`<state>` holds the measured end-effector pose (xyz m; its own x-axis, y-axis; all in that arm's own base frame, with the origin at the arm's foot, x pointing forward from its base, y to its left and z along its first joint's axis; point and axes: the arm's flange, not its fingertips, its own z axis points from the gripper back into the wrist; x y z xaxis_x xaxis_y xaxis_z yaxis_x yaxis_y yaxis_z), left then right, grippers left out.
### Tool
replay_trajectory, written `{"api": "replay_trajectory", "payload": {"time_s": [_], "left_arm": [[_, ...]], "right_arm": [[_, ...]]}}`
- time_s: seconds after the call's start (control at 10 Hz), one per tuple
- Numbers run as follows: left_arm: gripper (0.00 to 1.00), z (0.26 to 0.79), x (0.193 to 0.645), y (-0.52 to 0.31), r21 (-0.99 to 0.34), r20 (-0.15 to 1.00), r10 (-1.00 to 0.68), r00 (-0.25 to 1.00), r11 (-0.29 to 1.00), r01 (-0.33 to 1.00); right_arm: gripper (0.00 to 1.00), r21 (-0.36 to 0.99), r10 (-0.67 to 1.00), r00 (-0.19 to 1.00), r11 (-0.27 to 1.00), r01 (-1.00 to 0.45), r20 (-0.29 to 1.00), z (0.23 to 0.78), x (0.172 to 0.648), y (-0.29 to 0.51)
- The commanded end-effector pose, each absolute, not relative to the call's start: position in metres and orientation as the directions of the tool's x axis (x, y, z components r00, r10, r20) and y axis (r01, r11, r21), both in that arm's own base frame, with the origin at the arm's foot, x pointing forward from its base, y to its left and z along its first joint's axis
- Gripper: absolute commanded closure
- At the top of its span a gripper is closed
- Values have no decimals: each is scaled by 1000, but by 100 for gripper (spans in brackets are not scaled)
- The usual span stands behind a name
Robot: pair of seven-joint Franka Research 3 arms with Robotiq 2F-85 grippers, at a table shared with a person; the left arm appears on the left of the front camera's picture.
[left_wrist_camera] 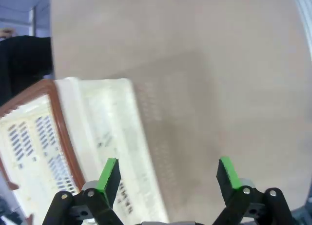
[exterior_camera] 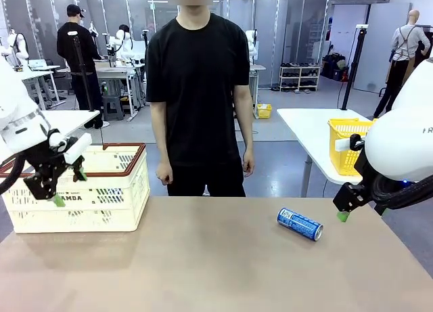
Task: Place the drinks into the Shopping basket.
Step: Pick up one drink and place it into the Shopping basket.
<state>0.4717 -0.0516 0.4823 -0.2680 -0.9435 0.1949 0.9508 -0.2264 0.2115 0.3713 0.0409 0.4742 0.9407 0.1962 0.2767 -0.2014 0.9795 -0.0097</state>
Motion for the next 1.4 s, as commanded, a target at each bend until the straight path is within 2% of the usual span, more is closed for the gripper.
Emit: {"api": "replay_trajectory", "payload": {"time_s": [0.0,0.1,0.3,0.7,0.8,0.9,1.1,1.3], "left_arm": [[0,477,473,-47,89,220,-948,-232,-217,972],[0,472,473,-50,48,230,-944,-236,-231,972],[0,468,474,-47,82,242,-935,-258,-245,966],[0,460,465,-50,68,233,-940,-250,-240,968],[0,460,465,-50,68,233,-940,-250,-240,968],[0,460,465,-50,68,233,-940,-250,-240,968],[0,460,465,-50,68,233,-940,-250,-240,968],[0,460,465,-50,68,233,-940,-250,-240,968]], "right_arm": [[0,-16,213,938,976,-217,274,475,373,39],[0,-16,213,938,976,-217,274,475,373,39],[0,-16,213,938,976,-217,274,475,373,39],[0,-10,196,941,979,-201,277,474,371,41],[0,3,258,928,963,-269,267,470,384,37],[0,69,351,879,918,-392,322,467,406,37],[0,8,473,816,864,-504,333,465,445,41],[0,-70,531,777,837,-542,339,464,475,51]]}}
